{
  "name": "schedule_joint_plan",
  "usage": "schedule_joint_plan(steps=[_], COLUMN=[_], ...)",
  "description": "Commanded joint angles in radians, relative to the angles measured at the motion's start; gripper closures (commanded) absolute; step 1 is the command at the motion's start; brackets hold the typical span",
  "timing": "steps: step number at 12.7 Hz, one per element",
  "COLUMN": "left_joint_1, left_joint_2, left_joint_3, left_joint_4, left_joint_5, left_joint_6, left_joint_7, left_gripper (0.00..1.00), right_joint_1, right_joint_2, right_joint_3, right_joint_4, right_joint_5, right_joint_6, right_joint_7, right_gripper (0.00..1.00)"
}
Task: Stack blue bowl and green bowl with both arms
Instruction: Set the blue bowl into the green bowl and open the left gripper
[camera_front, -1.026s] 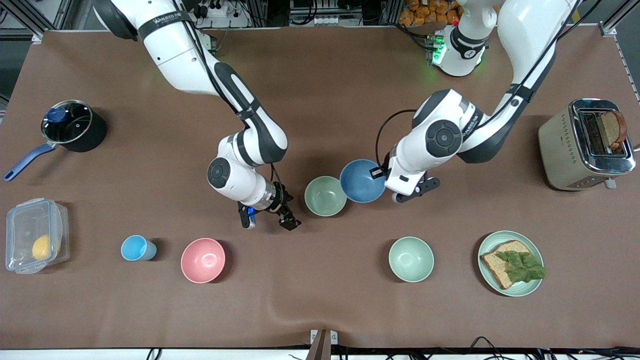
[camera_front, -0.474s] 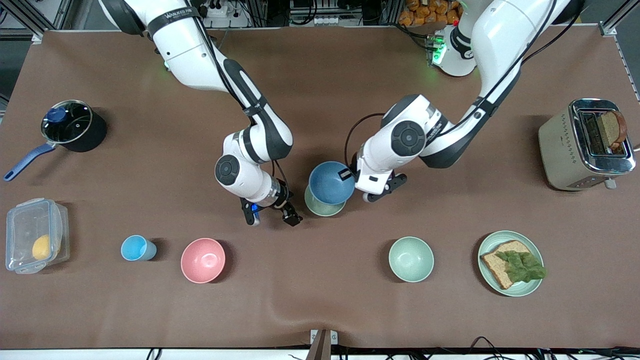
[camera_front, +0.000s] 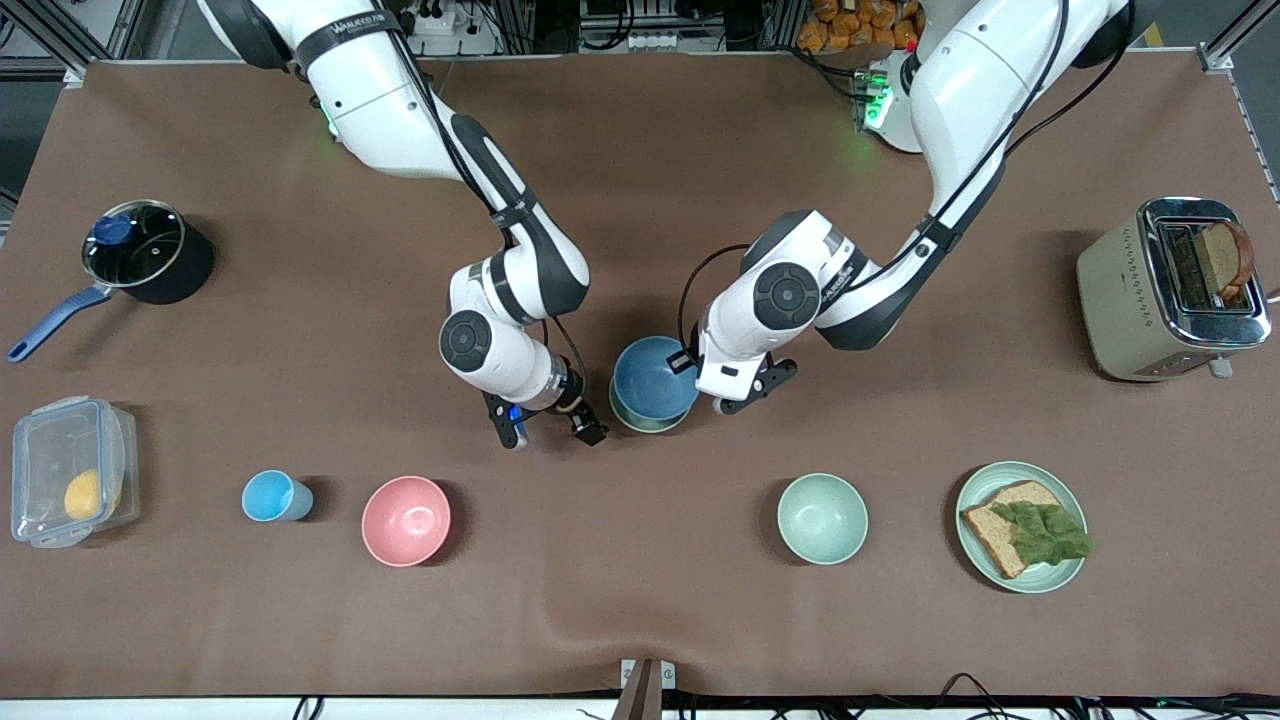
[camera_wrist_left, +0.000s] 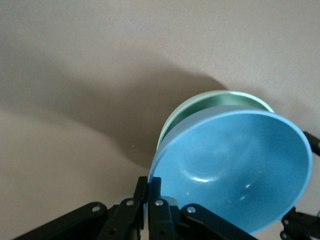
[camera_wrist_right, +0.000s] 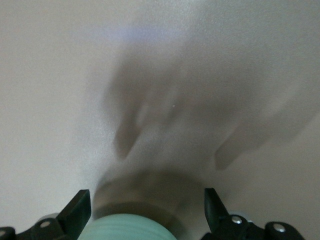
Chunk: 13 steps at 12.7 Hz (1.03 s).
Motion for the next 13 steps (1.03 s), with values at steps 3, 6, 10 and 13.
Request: schedule_joint_plan(steps=[3,6,10,13], left_joint_1=[-0.02,-0.02,-0.02,-0.021], left_joint_2=[0.027,0.035,0.046,0.053], left_joint_3=[0.011,0.011,0.013,0.013], left_joint_4=[0.028,0.028,0.028,0.028], left_joint_5=[0.001,0.001,0.003,0.003], left_joint_6=[0.026,0.035,0.055,0.063], left_joint_7=[-0.011,-0.01,-0.004,-0.004], left_gripper=[1.0,1.0,1.0,1.0], right_joint_1=[0.014,0.012,-0.003,0.009], right_joint_2=[0.033,0.038,0.045,0.055], right_joint_3=[-0.013,-0.011,-0.011,-0.011], right_joint_4=[0.076,0.082,0.098,0.105], right_joint_5=[-0.022,-0.031,-0.022,-0.023], right_joint_6=[-0.045,-0.045,-0.036,-0.028], right_joint_7=[0.064,0.076,0.196,0.208], right_gripper=[0.0,0.0,0.0,0.0])
